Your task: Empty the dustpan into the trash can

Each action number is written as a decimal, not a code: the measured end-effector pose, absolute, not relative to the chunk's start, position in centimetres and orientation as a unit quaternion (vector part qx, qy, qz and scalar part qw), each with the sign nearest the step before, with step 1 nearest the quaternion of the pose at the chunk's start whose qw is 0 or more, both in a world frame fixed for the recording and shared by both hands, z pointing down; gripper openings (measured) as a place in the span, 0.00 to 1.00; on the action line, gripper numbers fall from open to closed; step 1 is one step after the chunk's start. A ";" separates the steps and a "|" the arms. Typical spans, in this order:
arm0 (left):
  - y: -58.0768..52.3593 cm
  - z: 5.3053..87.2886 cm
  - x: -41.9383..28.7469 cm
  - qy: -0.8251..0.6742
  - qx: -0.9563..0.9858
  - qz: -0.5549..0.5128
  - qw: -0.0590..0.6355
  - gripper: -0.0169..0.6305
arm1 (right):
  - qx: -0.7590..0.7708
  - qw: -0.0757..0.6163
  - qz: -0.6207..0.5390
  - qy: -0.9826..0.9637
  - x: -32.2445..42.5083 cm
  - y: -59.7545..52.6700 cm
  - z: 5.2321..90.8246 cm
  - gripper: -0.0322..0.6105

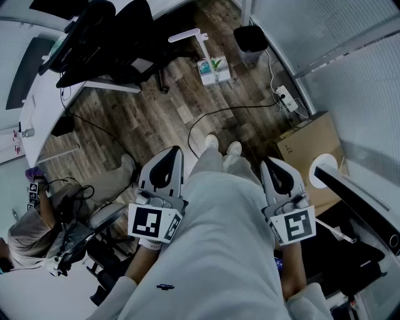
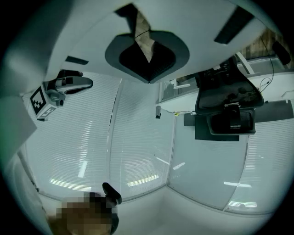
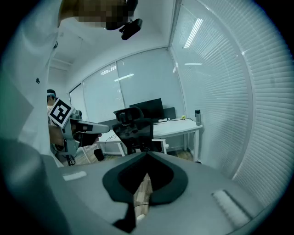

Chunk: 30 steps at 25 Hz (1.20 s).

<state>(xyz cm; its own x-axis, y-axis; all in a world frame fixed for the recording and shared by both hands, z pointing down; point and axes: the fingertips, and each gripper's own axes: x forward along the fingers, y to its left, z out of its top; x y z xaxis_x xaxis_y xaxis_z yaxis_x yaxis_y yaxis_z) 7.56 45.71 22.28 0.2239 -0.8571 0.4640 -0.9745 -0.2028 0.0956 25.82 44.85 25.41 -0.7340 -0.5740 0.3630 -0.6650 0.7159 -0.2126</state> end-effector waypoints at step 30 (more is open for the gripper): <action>45.3 17.9 4.7 -0.636 0.748 0.105 0.155 0.04 | 0.357 0.072 0.097 -0.926 22.1 41.6 20.5 0.06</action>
